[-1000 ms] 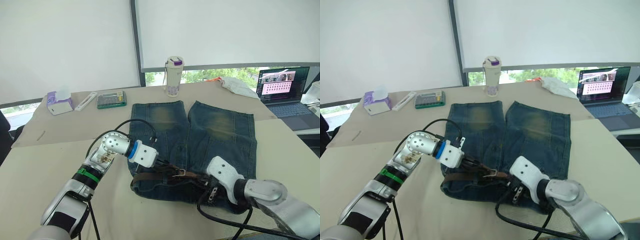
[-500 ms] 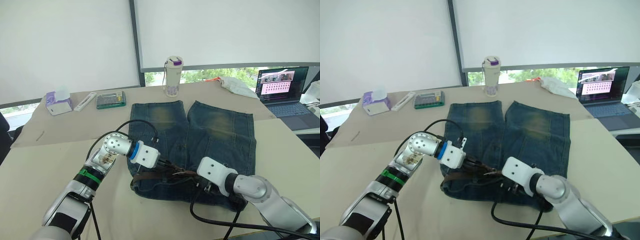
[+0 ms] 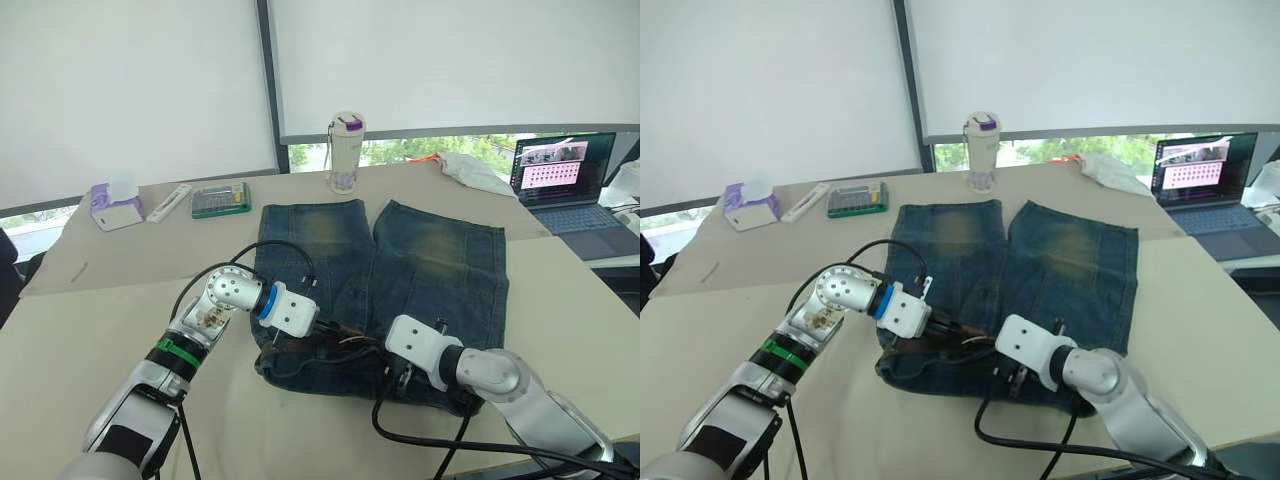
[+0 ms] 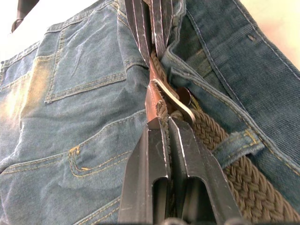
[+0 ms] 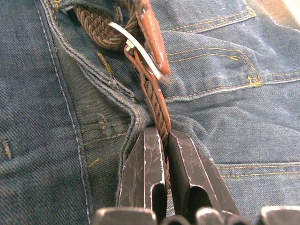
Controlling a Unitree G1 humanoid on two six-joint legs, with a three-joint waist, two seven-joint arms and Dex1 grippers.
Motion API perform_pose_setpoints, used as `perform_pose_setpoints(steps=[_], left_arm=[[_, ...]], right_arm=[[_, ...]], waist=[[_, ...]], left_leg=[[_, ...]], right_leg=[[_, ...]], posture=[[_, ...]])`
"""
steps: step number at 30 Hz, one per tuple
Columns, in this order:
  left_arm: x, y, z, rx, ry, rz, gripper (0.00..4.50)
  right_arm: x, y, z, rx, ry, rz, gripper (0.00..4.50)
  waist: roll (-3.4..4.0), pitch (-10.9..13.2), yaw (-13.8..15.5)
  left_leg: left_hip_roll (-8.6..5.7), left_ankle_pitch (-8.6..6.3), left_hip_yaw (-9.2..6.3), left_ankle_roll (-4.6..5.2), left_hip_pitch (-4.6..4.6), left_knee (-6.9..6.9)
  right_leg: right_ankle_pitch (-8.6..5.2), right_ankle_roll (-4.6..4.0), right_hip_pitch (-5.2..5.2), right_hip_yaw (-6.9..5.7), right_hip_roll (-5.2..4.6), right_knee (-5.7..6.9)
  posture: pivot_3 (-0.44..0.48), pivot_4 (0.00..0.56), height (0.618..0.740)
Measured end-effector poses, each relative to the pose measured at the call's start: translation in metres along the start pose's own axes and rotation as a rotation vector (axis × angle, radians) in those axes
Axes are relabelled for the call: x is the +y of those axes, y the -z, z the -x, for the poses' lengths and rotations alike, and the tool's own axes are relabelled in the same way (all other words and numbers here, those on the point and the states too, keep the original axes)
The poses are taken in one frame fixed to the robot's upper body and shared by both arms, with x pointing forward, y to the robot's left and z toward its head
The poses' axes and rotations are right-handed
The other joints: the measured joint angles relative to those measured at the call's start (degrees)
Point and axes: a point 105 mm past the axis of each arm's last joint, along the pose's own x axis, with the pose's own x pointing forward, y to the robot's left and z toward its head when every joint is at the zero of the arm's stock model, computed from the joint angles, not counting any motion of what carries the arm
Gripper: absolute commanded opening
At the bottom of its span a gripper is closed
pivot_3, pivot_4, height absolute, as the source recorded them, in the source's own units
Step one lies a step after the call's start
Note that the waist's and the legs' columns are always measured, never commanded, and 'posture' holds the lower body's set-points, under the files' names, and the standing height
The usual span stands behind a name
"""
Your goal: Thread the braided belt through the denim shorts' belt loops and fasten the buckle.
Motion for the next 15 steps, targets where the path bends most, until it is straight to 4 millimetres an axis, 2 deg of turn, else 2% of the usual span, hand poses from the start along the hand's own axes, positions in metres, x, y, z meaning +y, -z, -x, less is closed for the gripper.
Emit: perform_pose_setpoints(steps=[7,15], left_arm=[[0.0046,0.0026,0.0060,0.016,0.027,-0.033,0.00],[0.0034,-0.0009,-0.0004,-0.011,0.037,-0.033,0.00]], right_arm=[[-0.0071,-0.0011,0.0074,-0.015,0.025,0.043,0.09],[-0.0053,-0.0048,0.0056,-0.048,0.053,-0.031,0.09]], waist=[[-0.01,0.0,0.1],[-0.01,0.0,0.1]], left_leg=[[-0.02,0.00,0.00,0.00,0.00,0.00],[-0.02,0.00,0.00,0.01,0.00,0.00]], right_leg=[[0.00,0.00,0.00,0.00,0.00,-0.01],[0.00,0.00,0.00,0.01,0.01,0.02]], posture=[[0.000,0.150,0.740],[0.000,0.150,0.740]])
